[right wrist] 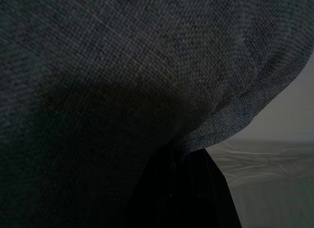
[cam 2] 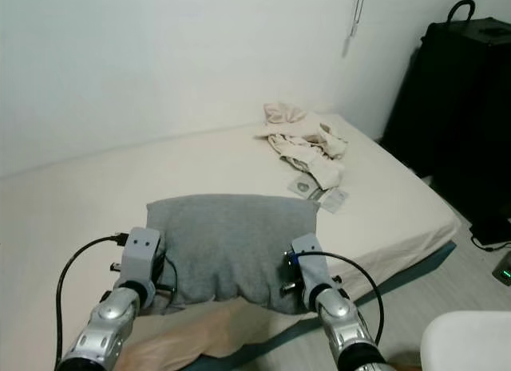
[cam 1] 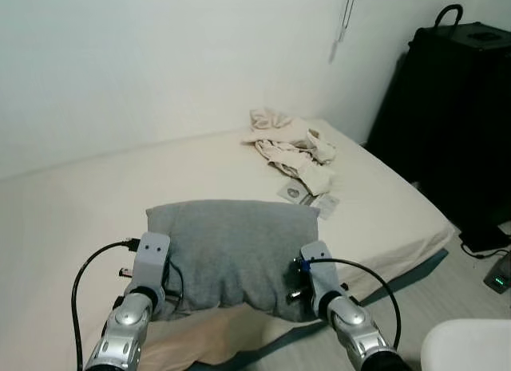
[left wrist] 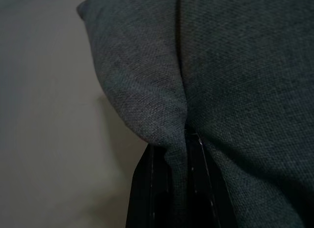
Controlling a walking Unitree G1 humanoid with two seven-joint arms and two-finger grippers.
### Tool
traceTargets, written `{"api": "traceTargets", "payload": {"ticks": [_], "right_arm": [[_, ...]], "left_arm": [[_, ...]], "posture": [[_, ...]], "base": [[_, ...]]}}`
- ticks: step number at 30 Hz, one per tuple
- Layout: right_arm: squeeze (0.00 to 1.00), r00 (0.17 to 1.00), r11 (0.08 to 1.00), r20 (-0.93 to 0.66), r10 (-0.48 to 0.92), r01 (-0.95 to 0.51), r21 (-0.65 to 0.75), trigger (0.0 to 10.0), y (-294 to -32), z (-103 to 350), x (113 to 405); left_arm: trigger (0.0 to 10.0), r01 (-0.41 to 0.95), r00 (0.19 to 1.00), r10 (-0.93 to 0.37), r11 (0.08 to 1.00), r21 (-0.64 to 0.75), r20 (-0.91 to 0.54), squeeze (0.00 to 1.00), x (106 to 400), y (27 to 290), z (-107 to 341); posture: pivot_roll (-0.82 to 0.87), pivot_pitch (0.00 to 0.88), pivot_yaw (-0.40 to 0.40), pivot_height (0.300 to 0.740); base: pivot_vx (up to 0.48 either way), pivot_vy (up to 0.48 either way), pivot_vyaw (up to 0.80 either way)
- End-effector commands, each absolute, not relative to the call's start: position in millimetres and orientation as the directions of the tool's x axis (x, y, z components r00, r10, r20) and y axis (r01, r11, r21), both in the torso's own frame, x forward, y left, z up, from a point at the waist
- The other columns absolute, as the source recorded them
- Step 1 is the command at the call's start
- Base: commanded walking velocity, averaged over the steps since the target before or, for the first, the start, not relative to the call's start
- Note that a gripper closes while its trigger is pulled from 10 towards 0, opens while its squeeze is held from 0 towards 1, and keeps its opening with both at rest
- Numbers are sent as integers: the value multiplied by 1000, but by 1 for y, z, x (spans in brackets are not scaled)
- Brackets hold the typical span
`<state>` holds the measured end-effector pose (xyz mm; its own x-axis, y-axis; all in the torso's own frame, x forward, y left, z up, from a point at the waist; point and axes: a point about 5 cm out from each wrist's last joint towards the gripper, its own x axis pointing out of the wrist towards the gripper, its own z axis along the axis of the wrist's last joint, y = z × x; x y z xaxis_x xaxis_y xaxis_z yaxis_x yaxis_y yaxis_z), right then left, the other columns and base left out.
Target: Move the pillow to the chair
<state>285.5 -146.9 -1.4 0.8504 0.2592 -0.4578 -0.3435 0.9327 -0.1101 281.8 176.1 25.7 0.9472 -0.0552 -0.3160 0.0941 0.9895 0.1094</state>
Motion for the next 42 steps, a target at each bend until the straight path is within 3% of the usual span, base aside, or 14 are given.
{"api": "traceTargets", "payload": {"ticks": [1,17,42], "right_arm": [[0,860,923,-410,302,-372,-100,10000,-135,4,288],[0,864,918,-392,315,-383,-107,10000,-136,7,291],[0,869,911,-372,325,-393,-122,10000,-137,13,297]], "left_arm": [[10000,106,961,-79,990,92,-265,0,288,167,33],[10000,86,971,-57,989,117,-234,0,289,161,34],[10000,67,976,-38,990,128,-217,0,290,161,36]], "posture": [[-29,40,-40,716],[-33,37,-42,716],[-37,58,-60,716]], "base": [[0,0,0],[0,0,0],[0,0,-800]]}}
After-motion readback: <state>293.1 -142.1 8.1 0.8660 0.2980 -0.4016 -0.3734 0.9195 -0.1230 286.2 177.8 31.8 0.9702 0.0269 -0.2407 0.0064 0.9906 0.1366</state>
